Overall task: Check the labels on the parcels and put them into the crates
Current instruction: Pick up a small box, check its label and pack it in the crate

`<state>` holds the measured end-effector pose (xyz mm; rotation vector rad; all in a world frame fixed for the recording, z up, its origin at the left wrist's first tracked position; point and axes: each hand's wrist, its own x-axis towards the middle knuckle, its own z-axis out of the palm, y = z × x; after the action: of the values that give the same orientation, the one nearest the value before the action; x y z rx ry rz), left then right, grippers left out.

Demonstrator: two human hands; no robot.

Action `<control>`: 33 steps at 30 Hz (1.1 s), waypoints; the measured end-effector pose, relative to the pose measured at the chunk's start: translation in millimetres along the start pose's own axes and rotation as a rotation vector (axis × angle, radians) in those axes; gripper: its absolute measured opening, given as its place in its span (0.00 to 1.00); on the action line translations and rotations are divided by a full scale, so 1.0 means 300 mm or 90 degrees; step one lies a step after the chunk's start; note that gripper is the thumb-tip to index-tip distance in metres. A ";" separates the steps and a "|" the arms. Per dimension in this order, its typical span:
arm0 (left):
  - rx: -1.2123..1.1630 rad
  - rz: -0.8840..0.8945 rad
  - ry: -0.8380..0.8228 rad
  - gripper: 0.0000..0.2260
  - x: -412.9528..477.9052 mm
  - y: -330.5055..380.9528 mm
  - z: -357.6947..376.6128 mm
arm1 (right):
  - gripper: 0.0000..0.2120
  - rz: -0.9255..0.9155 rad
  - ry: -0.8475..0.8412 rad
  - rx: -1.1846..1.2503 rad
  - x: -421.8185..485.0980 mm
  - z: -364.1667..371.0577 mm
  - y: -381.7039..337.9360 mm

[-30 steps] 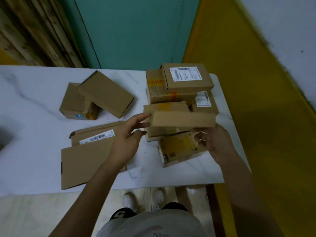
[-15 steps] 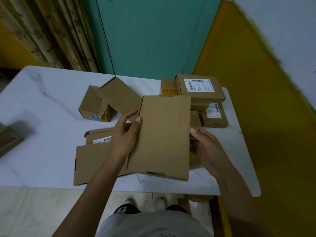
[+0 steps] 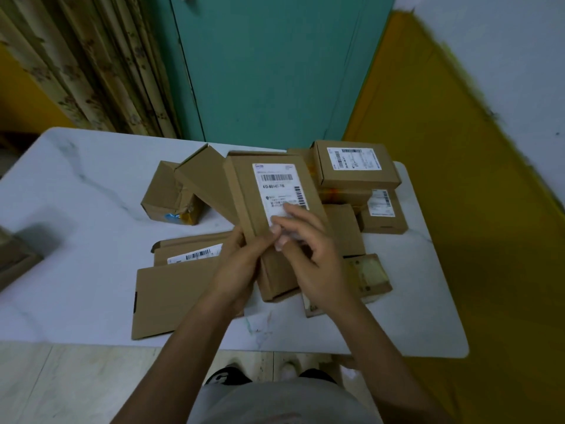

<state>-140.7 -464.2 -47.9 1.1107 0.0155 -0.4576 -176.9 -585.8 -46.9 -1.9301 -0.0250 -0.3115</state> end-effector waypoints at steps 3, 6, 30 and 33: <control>0.020 0.010 0.093 0.19 0.003 0.015 -0.031 | 0.16 0.007 0.121 -0.092 -0.010 -0.037 0.028; 0.024 0.027 0.109 0.17 0.001 0.034 -0.048 | 0.27 0.145 0.094 -0.017 -0.026 -0.089 0.058; 0.087 0.031 0.085 0.21 -0.127 -0.088 -0.121 | 0.35 0.246 -0.041 0.317 -0.135 -0.123 0.131; 0.093 0.029 0.095 0.22 -0.142 -0.111 -0.124 | 0.35 0.256 -0.044 0.321 -0.152 -0.120 0.140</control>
<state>-183.7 -429.2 -83.2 1.2845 0.0883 -0.3384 -221.4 -628.6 -83.4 -1.4025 0.2176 0.0335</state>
